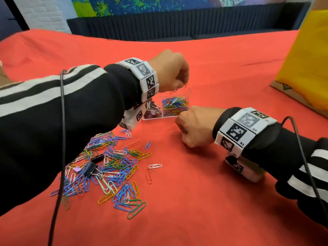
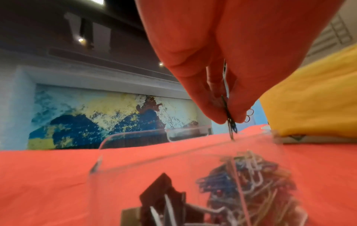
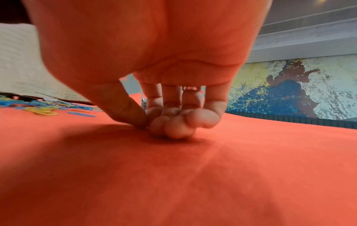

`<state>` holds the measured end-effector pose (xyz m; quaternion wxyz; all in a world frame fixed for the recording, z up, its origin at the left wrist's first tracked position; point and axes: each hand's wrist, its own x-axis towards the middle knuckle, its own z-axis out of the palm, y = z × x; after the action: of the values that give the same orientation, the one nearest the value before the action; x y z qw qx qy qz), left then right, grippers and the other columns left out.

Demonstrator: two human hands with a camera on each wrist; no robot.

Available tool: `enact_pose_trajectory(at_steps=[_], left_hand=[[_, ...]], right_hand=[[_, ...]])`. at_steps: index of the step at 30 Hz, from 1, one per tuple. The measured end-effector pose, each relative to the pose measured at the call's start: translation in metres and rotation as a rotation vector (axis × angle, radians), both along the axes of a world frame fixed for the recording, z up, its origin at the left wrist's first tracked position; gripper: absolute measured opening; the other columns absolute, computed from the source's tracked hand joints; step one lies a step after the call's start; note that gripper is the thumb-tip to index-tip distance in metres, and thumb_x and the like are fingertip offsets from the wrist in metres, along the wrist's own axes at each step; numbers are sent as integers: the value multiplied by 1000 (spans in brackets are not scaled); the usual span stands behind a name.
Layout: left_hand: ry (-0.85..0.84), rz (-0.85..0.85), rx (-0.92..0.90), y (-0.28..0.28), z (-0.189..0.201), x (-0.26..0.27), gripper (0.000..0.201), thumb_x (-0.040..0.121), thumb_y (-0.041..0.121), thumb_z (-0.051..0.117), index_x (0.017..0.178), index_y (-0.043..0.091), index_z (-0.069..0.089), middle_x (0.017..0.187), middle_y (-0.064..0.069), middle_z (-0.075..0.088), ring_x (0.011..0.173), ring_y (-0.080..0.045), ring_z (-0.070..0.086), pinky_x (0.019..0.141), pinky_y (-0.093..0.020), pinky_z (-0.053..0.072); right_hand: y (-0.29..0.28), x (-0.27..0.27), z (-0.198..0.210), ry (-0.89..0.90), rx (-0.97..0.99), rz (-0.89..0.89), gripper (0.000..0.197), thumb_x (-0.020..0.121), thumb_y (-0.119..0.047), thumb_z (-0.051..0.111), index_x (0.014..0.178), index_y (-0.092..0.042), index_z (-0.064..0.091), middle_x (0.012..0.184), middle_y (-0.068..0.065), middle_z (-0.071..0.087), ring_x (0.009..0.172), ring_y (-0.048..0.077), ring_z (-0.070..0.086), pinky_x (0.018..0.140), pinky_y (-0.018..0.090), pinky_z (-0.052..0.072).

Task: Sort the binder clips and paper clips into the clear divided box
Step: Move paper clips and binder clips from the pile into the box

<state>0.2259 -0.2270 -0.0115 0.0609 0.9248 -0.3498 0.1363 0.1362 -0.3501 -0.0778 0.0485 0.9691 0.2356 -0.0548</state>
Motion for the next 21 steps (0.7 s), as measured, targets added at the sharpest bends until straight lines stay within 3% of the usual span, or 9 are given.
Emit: enact_pose_trajectory(at_steps=[5,10,13,21], left_hand=[[22,38,107,0,-10,5,20,72,18,74,90,27,74,77,9,72,77,-14,67,79,-34,56],[51,11,83,8,-3,2,28,81,7,66,100,25,75,85,7,75,79,-5,65,82,-21,49],[72,7,46,23,4,-10,34,82,3,57,102,25,74,80,10,72,80,-6,67,83,-25,53],[114,85,-15,113,7,-49,9,84,22,67,90,25,74,67,9,71,68,-7,70,74,-23,51]], right_hand=[[-1,1,-1,-6,11,6,4,78,-21,57,80,-19,54,67,1,47,68,31,54,56,27,44],[-1,2,-1,-7,-2,6,5,78,-22,56,82,-18,57,68,2,50,67,31,55,56,27,45],[0,2,-1,-10,-22,-1,12,78,-22,56,87,-16,61,73,6,55,70,32,58,56,29,48],[1,1,-3,-26,-75,0,12,80,-26,53,88,-19,60,78,9,55,74,33,58,65,31,53]])
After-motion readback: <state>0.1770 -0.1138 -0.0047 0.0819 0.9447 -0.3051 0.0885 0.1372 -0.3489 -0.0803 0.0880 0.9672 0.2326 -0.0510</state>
